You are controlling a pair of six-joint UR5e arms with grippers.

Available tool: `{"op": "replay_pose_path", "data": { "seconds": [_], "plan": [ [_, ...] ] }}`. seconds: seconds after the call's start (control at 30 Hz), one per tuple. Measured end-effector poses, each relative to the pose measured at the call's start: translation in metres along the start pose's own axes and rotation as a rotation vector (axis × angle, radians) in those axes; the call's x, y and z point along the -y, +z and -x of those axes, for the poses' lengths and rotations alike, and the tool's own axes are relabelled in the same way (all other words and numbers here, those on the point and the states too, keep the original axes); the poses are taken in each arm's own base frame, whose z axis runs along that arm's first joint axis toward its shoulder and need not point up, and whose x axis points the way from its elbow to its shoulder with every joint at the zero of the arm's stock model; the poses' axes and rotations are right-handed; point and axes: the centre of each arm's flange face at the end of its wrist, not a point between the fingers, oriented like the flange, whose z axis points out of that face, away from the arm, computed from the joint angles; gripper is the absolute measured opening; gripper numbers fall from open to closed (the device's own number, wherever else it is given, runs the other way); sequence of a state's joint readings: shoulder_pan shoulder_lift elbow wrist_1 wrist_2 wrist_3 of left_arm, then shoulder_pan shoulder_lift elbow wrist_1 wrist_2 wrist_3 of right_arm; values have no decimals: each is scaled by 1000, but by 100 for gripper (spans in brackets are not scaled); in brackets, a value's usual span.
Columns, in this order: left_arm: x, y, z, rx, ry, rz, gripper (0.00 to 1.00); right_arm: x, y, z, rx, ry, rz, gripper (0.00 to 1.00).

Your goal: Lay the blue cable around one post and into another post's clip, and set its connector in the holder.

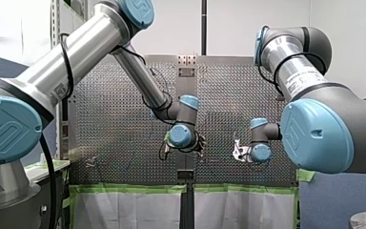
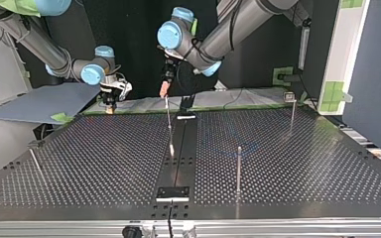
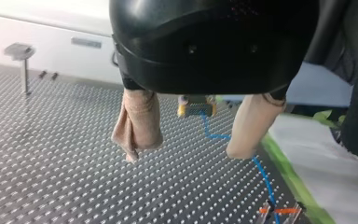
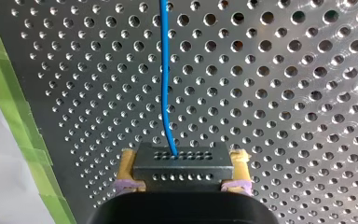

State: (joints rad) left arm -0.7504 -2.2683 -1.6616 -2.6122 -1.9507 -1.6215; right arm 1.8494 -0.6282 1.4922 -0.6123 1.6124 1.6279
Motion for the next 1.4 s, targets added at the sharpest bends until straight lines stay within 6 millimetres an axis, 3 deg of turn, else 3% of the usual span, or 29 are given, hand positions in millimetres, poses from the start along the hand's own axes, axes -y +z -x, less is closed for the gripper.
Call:
{"op": "replay_pose_path", "data": {
  "seconds": [0.47,0.97,1.4],
  "plan": [
    [-51,-38,17,-66,-90,164,100,-2,0,1,5,8,-1,38],
    [-86,-47,85,37,-271,235,100,-2,1,3,7,26,-19,38],
    [-139,-60,141,135,-421,395,100,2,0,4,4,28,-28,38]
  ]
}}
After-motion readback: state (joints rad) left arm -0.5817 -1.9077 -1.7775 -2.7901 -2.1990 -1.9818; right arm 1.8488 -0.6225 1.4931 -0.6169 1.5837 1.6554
